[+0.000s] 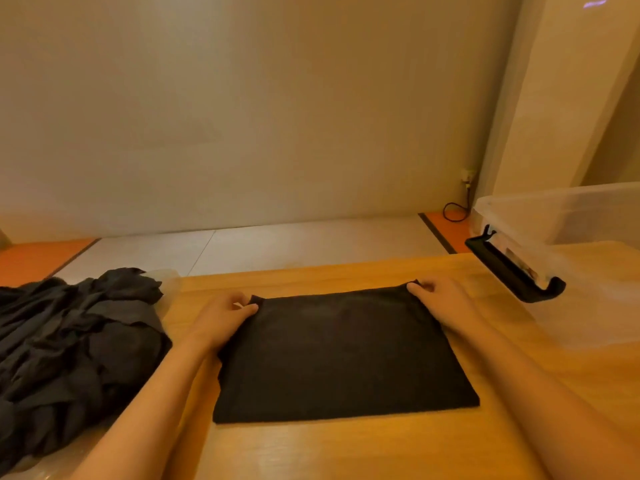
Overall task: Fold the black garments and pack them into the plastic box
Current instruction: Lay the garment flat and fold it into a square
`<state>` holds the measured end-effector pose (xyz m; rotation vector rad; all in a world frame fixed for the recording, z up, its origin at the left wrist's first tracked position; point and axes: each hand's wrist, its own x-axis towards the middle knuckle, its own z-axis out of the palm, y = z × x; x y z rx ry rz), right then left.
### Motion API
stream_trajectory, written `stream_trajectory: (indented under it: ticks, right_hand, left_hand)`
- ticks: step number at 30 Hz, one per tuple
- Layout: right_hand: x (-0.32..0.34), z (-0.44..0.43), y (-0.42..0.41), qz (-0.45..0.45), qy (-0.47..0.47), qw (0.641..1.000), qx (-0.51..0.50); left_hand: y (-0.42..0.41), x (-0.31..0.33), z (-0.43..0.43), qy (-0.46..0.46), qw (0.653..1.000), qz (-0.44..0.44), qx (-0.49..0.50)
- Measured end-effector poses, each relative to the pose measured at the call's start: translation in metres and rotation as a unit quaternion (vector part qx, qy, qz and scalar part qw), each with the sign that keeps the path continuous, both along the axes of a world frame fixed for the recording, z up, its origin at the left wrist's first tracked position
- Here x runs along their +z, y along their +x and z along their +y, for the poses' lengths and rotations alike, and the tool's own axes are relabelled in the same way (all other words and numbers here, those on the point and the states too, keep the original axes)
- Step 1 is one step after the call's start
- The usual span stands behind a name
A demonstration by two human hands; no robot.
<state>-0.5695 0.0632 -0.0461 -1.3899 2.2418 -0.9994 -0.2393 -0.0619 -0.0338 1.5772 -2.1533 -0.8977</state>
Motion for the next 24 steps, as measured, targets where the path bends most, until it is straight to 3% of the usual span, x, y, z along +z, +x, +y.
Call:
stream_trajectory:
  ticks: [4,8,17,21,24]
  right_hand:
    - [-0.013,-0.007,-0.005,0.048,0.002,0.998,-0.049]
    - [-0.016,-0.012,-0.005,0.061,0.006,0.995,-0.075]
    - [-0.010,-0.006,-0.007,0.191,-0.016,0.971,-0.140]
    - [0.007,0.004,0.020,0.227,-0.077,0.970,-0.023]
    - [-0.001,0.001,0.049,0.251,-0.024,0.964,0.088]
  left_hand:
    - [-0.002,-0.016,-0.015,-0.053,0.996,-0.064,0.033]
    - [-0.004,-0.021,-0.012,-0.098,0.991,-0.073,0.049]
    - [-0.012,-0.020,-0.001,-0.214,0.966,-0.119,0.083]
    - [-0.021,-0.007,0.020,-0.328,0.941,-0.075,0.046]
    - [-0.035,-0.011,0.035,-0.326,0.934,-0.064,-0.132]
